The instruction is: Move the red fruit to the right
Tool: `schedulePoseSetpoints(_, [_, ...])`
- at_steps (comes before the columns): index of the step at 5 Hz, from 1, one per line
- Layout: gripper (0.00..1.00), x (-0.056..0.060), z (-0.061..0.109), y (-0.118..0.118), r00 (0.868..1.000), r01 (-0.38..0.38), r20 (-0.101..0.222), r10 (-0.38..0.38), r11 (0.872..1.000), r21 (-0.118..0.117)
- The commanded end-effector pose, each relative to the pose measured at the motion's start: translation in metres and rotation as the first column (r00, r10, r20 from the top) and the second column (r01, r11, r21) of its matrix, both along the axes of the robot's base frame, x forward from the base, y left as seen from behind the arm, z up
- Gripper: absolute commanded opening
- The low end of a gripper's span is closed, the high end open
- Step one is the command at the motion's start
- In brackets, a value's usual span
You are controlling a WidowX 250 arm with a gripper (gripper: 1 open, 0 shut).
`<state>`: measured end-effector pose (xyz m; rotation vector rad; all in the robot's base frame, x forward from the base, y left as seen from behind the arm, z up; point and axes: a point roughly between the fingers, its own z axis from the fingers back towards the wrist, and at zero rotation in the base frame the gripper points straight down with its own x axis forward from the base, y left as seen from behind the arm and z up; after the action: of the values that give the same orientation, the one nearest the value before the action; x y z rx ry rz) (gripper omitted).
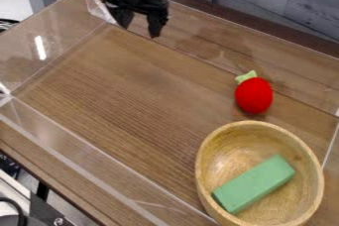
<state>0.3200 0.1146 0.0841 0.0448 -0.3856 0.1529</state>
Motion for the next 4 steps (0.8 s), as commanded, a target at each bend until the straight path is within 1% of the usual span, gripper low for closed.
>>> schedulePoseSetpoints(1, [1.00, 0.004, 0.002, 0.012, 0.999, -0.020, 0.043, 0.018, 0.999, 0.034])
schedulePoseSetpoints(2, [1.00, 0.013, 0.007, 0.018, 0.998, -0.040, 0.058, 0.038, 0.998, 0.048])
schedulePoseSetpoints(3, [1.00, 0.022, 0.013, 0.023, 0.996, -0.060, 0.076, 0.056, 0.997, 0.053])
schedulePoseSetpoints(4, [1.00, 0.033, 0.021, 0.016, 0.996, -0.026, 0.091, 0.020, 0.998, 0.065])
